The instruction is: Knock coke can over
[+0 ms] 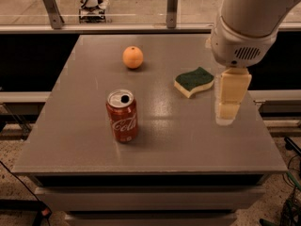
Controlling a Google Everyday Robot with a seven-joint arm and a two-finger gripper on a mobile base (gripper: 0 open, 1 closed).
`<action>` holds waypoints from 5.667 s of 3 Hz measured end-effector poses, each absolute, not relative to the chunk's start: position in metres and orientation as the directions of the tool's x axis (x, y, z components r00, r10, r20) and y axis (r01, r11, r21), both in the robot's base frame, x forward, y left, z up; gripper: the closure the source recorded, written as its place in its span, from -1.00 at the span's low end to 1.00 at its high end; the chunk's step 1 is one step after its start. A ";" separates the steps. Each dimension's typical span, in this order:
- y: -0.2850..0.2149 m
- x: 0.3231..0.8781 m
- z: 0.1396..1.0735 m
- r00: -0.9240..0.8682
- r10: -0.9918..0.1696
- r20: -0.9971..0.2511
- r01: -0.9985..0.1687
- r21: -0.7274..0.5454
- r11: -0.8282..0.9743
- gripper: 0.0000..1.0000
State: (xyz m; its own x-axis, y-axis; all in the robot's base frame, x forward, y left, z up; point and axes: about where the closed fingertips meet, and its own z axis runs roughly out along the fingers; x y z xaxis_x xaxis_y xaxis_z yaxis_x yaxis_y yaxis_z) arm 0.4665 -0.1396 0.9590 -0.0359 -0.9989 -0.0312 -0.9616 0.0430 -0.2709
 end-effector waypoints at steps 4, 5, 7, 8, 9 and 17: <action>-0.097 0.474 0.870 -0.063 -0.854 -0.516 -0.994 -0.044 0.099 -1.00; -0.068 0.471 0.864 -0.100 -0.700 -0.707 -0.992 0.015 0.126 -1.00; -0.062 0.468 0.852 -0.117 -0.483 -0.868 -0.992 0.085 0.088 -1.00; -0.037 0.456 0.868 -0.004 -0.274 -0.962 -1.000 0.011 -0.025 -1.00; -0.035 0.455 0.867 -0.008 -0.278 -0.961 -1.000 0.015 -0.022 -1.00; 0.041 0.457 0.869 0.054 -0.247 -0.968 -0.997 -0.039 -0.065 0.76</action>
Offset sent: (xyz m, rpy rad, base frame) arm -0.0136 0.0183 -0.0821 0.4919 0.3805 -0.0169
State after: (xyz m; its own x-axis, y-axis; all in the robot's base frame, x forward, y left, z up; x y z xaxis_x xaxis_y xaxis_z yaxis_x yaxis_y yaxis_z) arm 0.4573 0.0409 0.8694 0.0538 -0.2467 -0.9676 -0.9971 -0.0654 -0.0388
